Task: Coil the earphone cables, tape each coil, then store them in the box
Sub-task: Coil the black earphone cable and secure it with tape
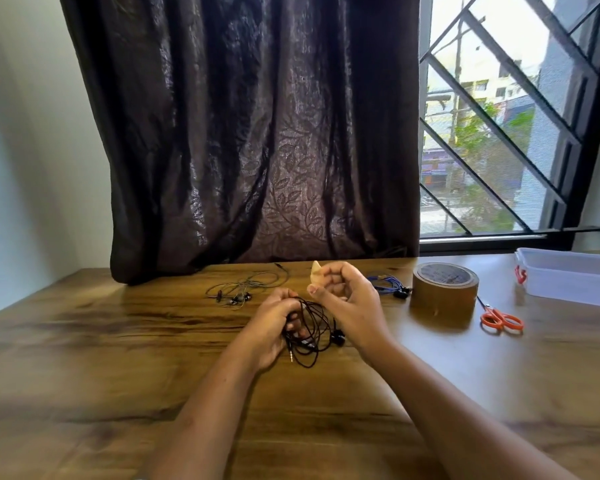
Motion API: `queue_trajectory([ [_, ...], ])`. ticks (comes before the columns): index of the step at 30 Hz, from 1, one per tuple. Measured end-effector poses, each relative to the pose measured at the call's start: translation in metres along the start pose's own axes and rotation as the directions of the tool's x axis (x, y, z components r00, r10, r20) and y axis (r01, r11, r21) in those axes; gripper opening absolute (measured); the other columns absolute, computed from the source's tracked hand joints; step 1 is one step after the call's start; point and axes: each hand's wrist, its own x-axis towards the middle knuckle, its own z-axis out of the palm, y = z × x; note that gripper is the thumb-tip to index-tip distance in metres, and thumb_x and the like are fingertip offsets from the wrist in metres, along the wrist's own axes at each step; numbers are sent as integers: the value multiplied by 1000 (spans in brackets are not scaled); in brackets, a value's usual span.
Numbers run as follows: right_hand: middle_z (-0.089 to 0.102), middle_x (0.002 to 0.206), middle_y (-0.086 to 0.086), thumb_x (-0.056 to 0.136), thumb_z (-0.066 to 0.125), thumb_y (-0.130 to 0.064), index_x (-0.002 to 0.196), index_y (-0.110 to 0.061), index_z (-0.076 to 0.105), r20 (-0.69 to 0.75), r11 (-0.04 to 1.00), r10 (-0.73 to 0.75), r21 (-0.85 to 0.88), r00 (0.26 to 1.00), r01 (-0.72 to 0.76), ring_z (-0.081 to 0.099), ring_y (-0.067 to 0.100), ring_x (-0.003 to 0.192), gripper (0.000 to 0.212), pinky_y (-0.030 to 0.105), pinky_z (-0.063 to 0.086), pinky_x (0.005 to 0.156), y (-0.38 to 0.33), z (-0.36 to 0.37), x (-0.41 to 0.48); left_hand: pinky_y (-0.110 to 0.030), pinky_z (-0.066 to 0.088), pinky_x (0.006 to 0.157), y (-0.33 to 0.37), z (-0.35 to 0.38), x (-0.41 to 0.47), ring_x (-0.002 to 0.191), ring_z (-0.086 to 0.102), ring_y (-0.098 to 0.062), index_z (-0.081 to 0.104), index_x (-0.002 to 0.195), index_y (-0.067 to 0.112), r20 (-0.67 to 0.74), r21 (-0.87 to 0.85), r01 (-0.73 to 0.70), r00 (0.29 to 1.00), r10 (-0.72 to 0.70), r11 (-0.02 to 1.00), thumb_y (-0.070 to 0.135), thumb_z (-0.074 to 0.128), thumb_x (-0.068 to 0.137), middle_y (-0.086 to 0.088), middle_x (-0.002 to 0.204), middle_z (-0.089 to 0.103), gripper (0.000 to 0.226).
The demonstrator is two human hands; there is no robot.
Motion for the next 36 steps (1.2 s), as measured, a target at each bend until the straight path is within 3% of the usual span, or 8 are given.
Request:
queue_trajectory([
  [5, 66, 103, -4, 73, 80, -11, 104, -26, 59, 100, 994, 91, -65, 991, -84, 64, 7, 96, 40, 32, 56, 87, 8, -2, -1, -20, 38, 41, 2, 5, -3, 39, 40, -2, 49, 92, 11, 9, 13, -29, 1000, 29, 999, 6, 42, 96, 9, 49, 48, 10],
  [7, 66, 106, -2, 67, 84, -16, 104, -31, 58, 155, 986, 164, 1, 974, -166, 65, 11, 99, 48, 39, 56, 88, 11, -4, -1, -18, 35, 39, 3, 6, -3, 38, 38, -2, 49, 90, 11, -9, 16, -38, 999, 38, 999, 4, 41, 95, 5, 55, 48, 12],
  [10, 64, 110, -4, 54, 87, -38, 98, -47, 56, 210, 978, 205, -72, 956, -194, 65, 19, 102, 55, 45, 55, 87, 16, -1, -2, -16, 35, 38, 2, 6, -4, 41, 39, -4, 51, 95, 10, -21, 41, -32, 999, 33, 999, 6, 42, 95, 0, 66, 52, 10],
  [12, 63, 108, -5, 58, 87, -30, 98, -45, 56, 176, 976, 198, -124, 964, -178, 65, 22, 98, 53, 46, 56, 84, 17, 1, -2, -17, 34, 39, 0, 6, -3, 43, 39, -5, 52, 96, 12, -39, 74, -30, 999, 33, 997, 7, 44, 94, -1, 70, 54, 10],
  [17, 62, 101, -4, 69, 80, -7, 103, -25, 57, 74, 967, 176, -202, 982, -158, 65, 28, 85, 44, 36, 57, 73, 12, -3, -2, -19, 35, 44, 0, 2, -2, 46, 39, -6, 51, 100, 11, -63, 86, -20, 998, 26, 996, 6, 48, 94, -2, 72, 56, 9],
  [22, 59, 100, 1, 75, 72, 4, 105, -18, 55, 11, 956, 192, -227, 981, -185, 56, 7, 67, 41, 17, 51, 57, 11, -11, 0, -31, 52, 64, 6, -3, -3, 61, 51, -14, 51, 104, 8, 71, -196, -15, 997, 29, 981, -3, 44, 93, -6, 75, 52, 18],
  [28, 57, 104, 1, 77, 72, 1, 107, -20, 53, 6, 921, 231, -325, 973, -217, 55, 10, 76, 41, 15, 50, 61, 18, -15, 3, -30, 58, 61, 9, -7, -5, 55, 44, -10, 52, 103, 4, 133, -337, 8, 990, 39, 942, -3, 35, 96, -6, 73, 52, 20],
  [36, 57, 107, 1, 75, 76, -5, 107, -19, 54, 48, 907, 234, -371, 971, -200, 52, 6, 73, 40, 9, 40, 54, 28, -7, 3, -18, 46, 50, 5, 0, -1, 51, 44, -7, 51, 101, 14, 18, -352, -105, 993, 119, 930, -8, 34, 96, -13, 89, 65, 28],
])
